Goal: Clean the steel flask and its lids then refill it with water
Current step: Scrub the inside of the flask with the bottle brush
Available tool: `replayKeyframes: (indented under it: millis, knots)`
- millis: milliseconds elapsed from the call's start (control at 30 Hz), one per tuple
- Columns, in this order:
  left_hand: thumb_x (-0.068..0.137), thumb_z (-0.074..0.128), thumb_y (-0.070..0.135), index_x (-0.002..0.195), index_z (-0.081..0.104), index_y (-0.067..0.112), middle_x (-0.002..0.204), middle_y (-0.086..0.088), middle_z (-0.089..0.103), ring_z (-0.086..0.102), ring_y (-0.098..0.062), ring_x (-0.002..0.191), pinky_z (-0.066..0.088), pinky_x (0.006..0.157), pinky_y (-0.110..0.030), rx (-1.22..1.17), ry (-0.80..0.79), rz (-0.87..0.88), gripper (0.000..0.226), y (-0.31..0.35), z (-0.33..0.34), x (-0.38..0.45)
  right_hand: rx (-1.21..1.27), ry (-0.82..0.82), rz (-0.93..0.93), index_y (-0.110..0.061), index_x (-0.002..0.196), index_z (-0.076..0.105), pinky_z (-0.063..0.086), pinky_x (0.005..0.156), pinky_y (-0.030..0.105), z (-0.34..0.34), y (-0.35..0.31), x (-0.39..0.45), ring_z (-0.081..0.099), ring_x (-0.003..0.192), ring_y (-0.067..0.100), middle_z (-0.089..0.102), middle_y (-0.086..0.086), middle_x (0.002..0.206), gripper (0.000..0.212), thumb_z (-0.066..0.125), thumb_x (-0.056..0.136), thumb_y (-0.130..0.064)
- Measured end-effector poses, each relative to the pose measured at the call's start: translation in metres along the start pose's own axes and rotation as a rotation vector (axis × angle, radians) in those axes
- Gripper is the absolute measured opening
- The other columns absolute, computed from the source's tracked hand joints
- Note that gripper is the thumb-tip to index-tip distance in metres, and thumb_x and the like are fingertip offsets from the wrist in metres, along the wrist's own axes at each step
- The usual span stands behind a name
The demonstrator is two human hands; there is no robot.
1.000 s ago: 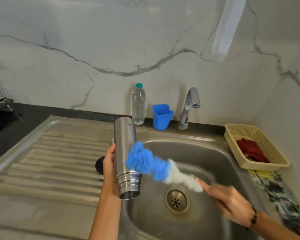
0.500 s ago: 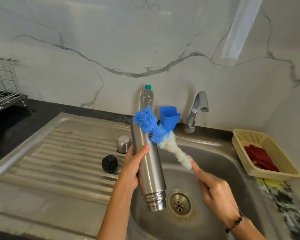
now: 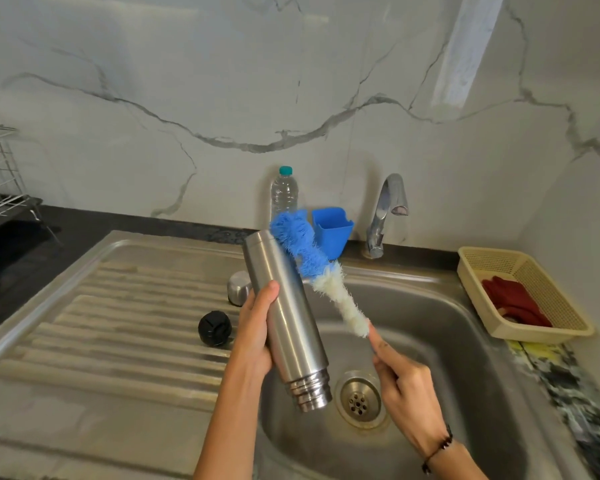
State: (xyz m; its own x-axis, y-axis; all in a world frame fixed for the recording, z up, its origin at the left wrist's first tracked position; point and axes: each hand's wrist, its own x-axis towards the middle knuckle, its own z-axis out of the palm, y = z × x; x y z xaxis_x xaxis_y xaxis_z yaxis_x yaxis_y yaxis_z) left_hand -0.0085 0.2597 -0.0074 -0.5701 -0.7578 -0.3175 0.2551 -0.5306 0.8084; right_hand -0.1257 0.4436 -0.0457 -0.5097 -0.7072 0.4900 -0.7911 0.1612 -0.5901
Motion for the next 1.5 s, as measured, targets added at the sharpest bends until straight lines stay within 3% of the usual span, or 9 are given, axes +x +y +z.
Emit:
replayKeyframes:
  millis: [200, 367, 533, 700, 867, 1000, 1167, 1333, 1500]
  knots:
    - [0.075, 0.065, 0.042, 0.123, 0.059, 0.013, 0.102, -0.009, 0.070, 0.067, -0.022, 0.091, 0.053, 0.071, -0.035, -0.055, -0.009, 0.017, 0.056, 0.003, 0.000, -0.002, 0.043, -0.045, 0.059, -0.061, 0.132, 0.030, 0.032, 0.049, 0.011, 0.002, -0.005, -0.008, 0.038, 0.045, 0.003, 0.043, -0.011, 0.053, 0.076, 0.048, 0.082, -0.007]
    - [0.053, 0.080, 0.059, 0.125, 0.055, 0.015, 0.114, -0.021, 0.067, 0.064, -0.038, 0.107, 0.051, 0.092, -0.054, 0.040, -0.040, -0.015, 0.088, -0.001, 0.000, -0.003, 0.047, -0.094, 0.150, -0.041, 0.133, 0.041, 0.029, 0.048, 0.011, 0.004, -0.006, -0.008, 0.038, 0.044, 0.003, 0.038, -0.017, 0.052, 0.065, 0.051, 0.083, -0.002]
    - [0.060, 0.072, 0.044, 0.117, 0.060, 0.016, 0.101, -0.012, 0.070, 0.066, -0.028, 0.092, 0.054, 0.077, -0.041, 0.012, 0.021, -0.015, 0.065, 0.000, -0.005, 0.001, 0.056, -0.036, 0.152, -0.044, 0.130, 0.042, 0.033, 0.046, 0.016, 0.001, -0.005, -0.007, 0.034, 0.042, 0.006, 0.050, 0.000, 0.051, 0.066, 0.053, 0.086, 0.004]
    - [0.089, 0.058, 0.038, 0.109, 0.061, 0.016, 0.091, -0.007, 0.068, 0.065, -0.020, 0.083, 0.051, 0.066, -0.033, 0.006, 0.039, -0.024, 0.030, 0.001, 0.000, -0.001, 0.085, -0.101, 0.070, -0.027, 0.135, 0.044, 0.032, 0.049, 0.009, 0.003, -0.013, -0.008, 0.037, 0.046, 0.002, 0.058, 0.002, 0.058, 0.058, 0.047, 0.082, -0.003]
    - [0.069, 0.069, 0.055, 0.122, 0.059, 0.011, 0.116, -0.022, 0.066, 0.063, -0.035, 0.105, 0.054, 0.084, -0.044, -0.024, 0.024, -0.041, 0.069, 0.002, 0.002, -0.005, 0.084, -0.015, 0.152, -0.031, 0.134, 0.039, 0.029, 0.047, 0.005, 0.006, -0.010, -0.001, 0.042, 0.044, 0.003, 0.052, -0.005, 0.050, 0.053, 0.044, 0.084, -0.012]
    - [0.063, 0.066, 0.053, 0.118, 0.055, 0.022, 0.110, -0.013, 0.065, 0.064, -0.031, 0.100, 0.054, 0.082, -0.044, 0.017, 0.029, 0.026, 0.064, 0.007, 0.002, -0.007, 0.079, -0.083, 0.061, -0.018, 0.134, 0.047, 0.028, 0.050, 0.003, 0.002, -0.018, -0.004, 0.039, 0.045, -0.002, 0.039, -0.021, 0.055, 0.053, 0.048, 0.083, -0.004]
    - [0.058, 0.076, 0.059, 0.123, 0.057, 0.015, 0.114, -0.016, 0.067, 0.065, -0.031, 0.104, 0.055, 0.078, -0.042, -0.010, 0.034, -0.012, 0.081, 0.002, -0.001, -0.005, 0.048, -0.014, 0.117, -0.028, 0.135, 0.040, 0.032, 0.045, 0.015, 0.007, -0.012, -0.002, 0.037, 0.043, 0.007, 0.052, -0.001, 0.050, 0.053, 0.045, 0.085, -0.011]
    - [0.088, 0.057, 0.047, 0.110, 0.063, 0.017, 0.098, -0.007, 0.070, 0.067, -0.020, 0.088, 0.052, 0.068, -0.032, -0.003, 0.030, -0.013, 0.037, 0.002, -0.001, 0.000, 0.035, -0.035, 0.044, -0.021, 0.136, 0.042, 0.035, 0.045, 0.022, 0.002, -0.019, -0.004, 0.035, 0.045, 0.008, 0.036, -0.013, 0.052, 0.057, 0.048, 0.082, -0.003]
    - [0.054, 0.077, 0.069, 0.129, 0.055, 0.008, 0.115, -0.021, 0.066, 0.065, -0.031, 0.099, 0.054, 0.077, -0.041, 0.034, -0.084, -0.021, 0.099, -0.004, 0.000, -0.006, 0.066, 0.036, 0.113, -0.026, 0.135, 0.040, 0.028, 0.044, 0.012, 0.006, -0.013, -0.003, 0.035, 0.041, 0.004, 0.034, -0.018, 0.050, 0.055, 0.045, 0.083, -0.007]
